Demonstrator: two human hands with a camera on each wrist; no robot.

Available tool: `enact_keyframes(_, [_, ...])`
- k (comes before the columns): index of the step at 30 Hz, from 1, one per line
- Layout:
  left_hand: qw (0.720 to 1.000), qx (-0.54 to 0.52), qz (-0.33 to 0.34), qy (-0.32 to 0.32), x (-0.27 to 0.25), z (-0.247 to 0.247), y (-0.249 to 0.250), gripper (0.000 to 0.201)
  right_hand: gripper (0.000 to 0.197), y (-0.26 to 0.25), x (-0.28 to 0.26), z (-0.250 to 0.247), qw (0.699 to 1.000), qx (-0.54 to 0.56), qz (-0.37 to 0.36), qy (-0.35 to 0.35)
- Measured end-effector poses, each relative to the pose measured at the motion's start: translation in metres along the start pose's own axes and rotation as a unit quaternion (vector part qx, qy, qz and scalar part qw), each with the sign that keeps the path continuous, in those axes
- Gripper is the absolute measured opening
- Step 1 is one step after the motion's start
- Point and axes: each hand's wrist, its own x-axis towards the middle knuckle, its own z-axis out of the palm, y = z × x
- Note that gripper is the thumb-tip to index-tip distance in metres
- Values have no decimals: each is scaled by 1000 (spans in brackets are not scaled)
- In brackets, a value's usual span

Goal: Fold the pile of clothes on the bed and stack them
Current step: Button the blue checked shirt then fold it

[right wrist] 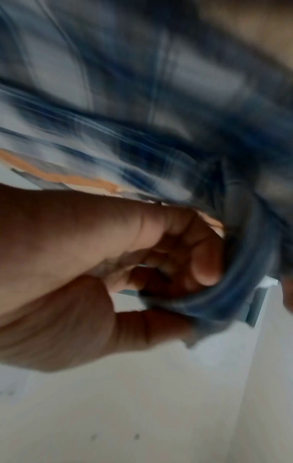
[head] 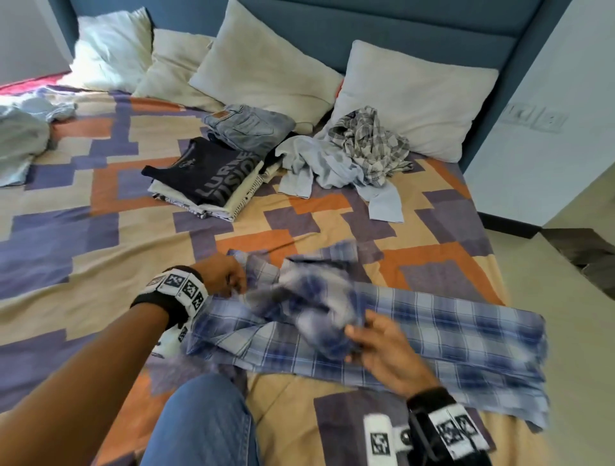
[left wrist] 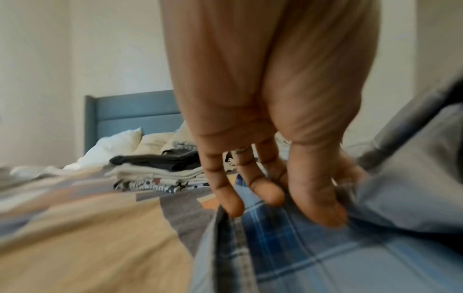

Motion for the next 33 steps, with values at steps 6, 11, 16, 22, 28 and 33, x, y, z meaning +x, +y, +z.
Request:
enact_keyframes(6, [990,134,41,13,-19,1,18,37,35,12,-6,-29,973,-158,61,157])
enact_keyframes(11, [991,48,68,-105,-15,17,54,47,20,-4,44,0,958,-156,77,229])
enact_keyframes(16, [991,119,22,-50,-3,27,61,47,40,-11,63,23,971,-18,84,223])
enact_keyframes(22, [998,53,26,37,4,26,42,9,32,-46,-20,-27,921,327,-169,128])
enact_keyframes(28, [989,-33,47,137,13,2,63,10,43,-35,-69,-86,854,386,-295,187])
enact_keyframes(33, [982,32,-51,181,23,-3,101,37,30,-8,-70,-100,863,378,-254,217])
